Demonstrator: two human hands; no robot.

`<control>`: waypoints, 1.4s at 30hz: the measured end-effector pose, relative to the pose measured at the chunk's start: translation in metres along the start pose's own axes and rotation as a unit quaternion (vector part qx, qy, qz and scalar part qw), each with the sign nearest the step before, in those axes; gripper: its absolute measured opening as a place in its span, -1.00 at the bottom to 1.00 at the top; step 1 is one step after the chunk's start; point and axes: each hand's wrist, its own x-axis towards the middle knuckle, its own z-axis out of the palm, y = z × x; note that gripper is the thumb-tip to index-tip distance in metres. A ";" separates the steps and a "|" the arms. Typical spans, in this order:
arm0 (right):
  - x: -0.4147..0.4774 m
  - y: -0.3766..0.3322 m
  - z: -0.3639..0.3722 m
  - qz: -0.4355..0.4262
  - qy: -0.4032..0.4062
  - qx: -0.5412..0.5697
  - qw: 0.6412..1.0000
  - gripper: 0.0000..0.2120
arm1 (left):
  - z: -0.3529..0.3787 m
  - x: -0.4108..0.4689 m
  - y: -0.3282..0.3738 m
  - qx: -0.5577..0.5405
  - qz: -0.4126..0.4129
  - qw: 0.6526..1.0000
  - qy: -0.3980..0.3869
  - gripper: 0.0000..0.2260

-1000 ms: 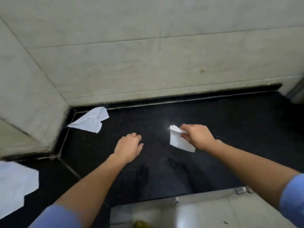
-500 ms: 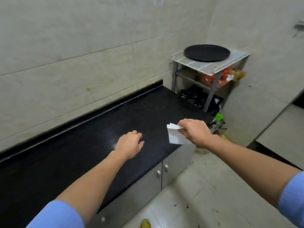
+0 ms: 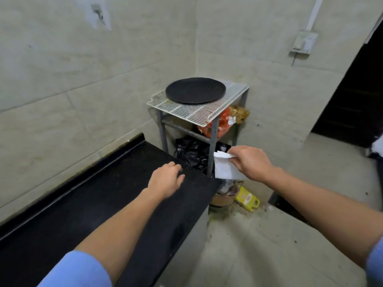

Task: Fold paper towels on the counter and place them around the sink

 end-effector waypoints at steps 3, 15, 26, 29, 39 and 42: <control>0.053 0.033 -0.012 0.002 0.005 -0.017 1.000 -0.82 | -0.009 0.068 0.000 -0.007 0.017 1.000 0.010 -0.76; 0.276 0.134 -0.043 -0.066 0.061 -0.005 0.996 -0.84 | -0.045 0.266 -0.028 -0.021 -0.032 0.996 0.086 -0.78; 0.495 0.191 0.017 -0.240 -0.020 0.043 0.970 -0.78 | -0.029 0.433 -0.033 -0.005 -0.206 0.974 0.097 -0.76; 0.543 0.195 0.035 -0.275 -0.070 0.065 0.957 -0.79 | -0.023 0.456 -0.033 -0.007 -0.252 0.964 0.083 -0.75; 0.658 0.170 0.107 -0.276 -0.131 0.089 0.948 -0.74 | -0.003 0.490 -0.054 0.016 -0.322 0.946 0.034 -0.72; 0.682 0.165 0.126 -0.260 -0.131 0.103 0.951 -0.73 | 0.002 0.498 -0.060 0.008 -0.331 0.942 0.047 -0.71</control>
